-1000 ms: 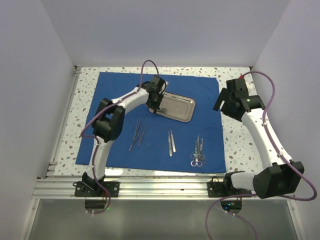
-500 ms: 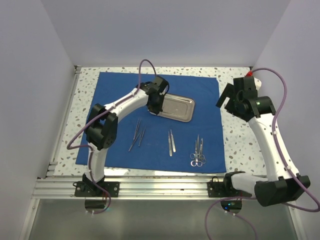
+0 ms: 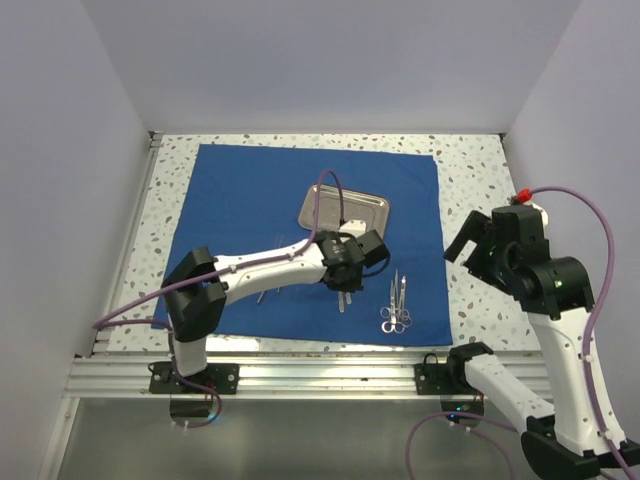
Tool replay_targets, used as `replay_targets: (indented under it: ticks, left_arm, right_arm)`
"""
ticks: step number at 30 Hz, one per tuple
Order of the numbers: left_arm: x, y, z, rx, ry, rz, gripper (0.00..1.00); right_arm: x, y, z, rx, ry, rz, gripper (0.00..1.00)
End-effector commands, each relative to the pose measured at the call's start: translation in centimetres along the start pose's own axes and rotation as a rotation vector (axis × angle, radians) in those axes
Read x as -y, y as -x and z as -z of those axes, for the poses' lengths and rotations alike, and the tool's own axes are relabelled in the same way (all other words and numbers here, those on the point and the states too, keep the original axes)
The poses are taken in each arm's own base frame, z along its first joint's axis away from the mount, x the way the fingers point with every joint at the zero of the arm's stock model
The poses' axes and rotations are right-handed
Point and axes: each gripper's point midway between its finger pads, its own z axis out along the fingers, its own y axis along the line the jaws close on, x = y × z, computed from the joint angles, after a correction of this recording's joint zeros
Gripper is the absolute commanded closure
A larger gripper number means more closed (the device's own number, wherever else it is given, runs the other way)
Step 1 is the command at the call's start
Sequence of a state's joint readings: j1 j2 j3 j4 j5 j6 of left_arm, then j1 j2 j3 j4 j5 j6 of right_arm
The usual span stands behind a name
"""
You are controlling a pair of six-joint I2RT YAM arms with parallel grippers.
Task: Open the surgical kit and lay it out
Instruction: Place the medical item in the surgical kit.
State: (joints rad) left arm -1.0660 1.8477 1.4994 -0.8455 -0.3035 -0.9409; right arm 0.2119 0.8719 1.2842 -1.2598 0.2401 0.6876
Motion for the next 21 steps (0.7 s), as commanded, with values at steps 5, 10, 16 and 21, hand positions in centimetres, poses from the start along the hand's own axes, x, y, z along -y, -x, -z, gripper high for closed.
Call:
replay_targets:
  ticks: [5,10,16,21]
  left_arm:
    - [0.9,-3.0,-1.6,0.051,0.102,0.174,1.0]
    - [1.2,-4.4,-3.6,0.016,0.123,0.166,0.72]
    - [1.8,-2.4,-1.2,0.052,0.099,0.157,0.29]
    - [1.6,3.5,5.3,0.174,0.009,0.093,0.19]
  right_arm:
    - [0.8,-0.7,3.4,-0.024,0.024,0.063,0.01]
    - [1.3,-0.5,4.0,-0.007,0.017,0.115,0.02]
    - [1.1,0.2,4.3,0.038,0.032,0.14,0.02]
    - [0.0,3.1,4.8,0.162,0.053,0.127,0.01]
